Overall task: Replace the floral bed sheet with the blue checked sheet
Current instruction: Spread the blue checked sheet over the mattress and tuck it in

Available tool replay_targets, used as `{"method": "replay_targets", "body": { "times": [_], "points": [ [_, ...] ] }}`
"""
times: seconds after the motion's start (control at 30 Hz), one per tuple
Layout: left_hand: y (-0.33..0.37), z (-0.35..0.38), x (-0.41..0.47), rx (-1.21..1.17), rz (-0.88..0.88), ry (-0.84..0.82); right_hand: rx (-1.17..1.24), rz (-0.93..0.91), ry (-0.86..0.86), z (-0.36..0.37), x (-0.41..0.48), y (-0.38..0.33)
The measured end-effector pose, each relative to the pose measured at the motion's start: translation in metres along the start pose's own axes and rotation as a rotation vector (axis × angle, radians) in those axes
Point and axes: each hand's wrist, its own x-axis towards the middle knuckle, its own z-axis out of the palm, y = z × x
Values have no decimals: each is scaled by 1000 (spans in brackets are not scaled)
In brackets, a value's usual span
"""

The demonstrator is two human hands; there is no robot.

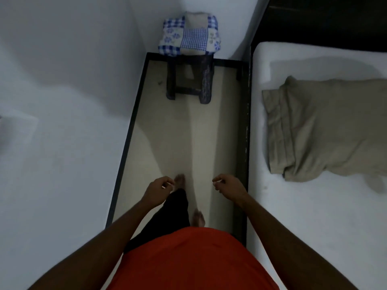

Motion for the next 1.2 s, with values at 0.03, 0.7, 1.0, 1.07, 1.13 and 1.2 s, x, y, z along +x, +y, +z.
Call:
{"method": "replay_targets", "body": {
  "times": [0.03,0.7,1.0,1.07,1.13,1.2],
  "points": [
    [13,-7,22,8,10,-8,6,0,7,-15,21,-9],
    [246,-221,426,50,26,84,146,31,46,-242,371,-215],
    [296,-265,558,-58,-232,57,288,161,35,-325,508,-257],
    [304,-270,581,-129,-297,70,328,151,52,-337,530,-270],
    [310,-272,607,-61,-231,120,402,160,74,-351,549,-285],
    [307,-273,638,173,-100,119,467,155,122,-358,577,-292]
  ]
}}
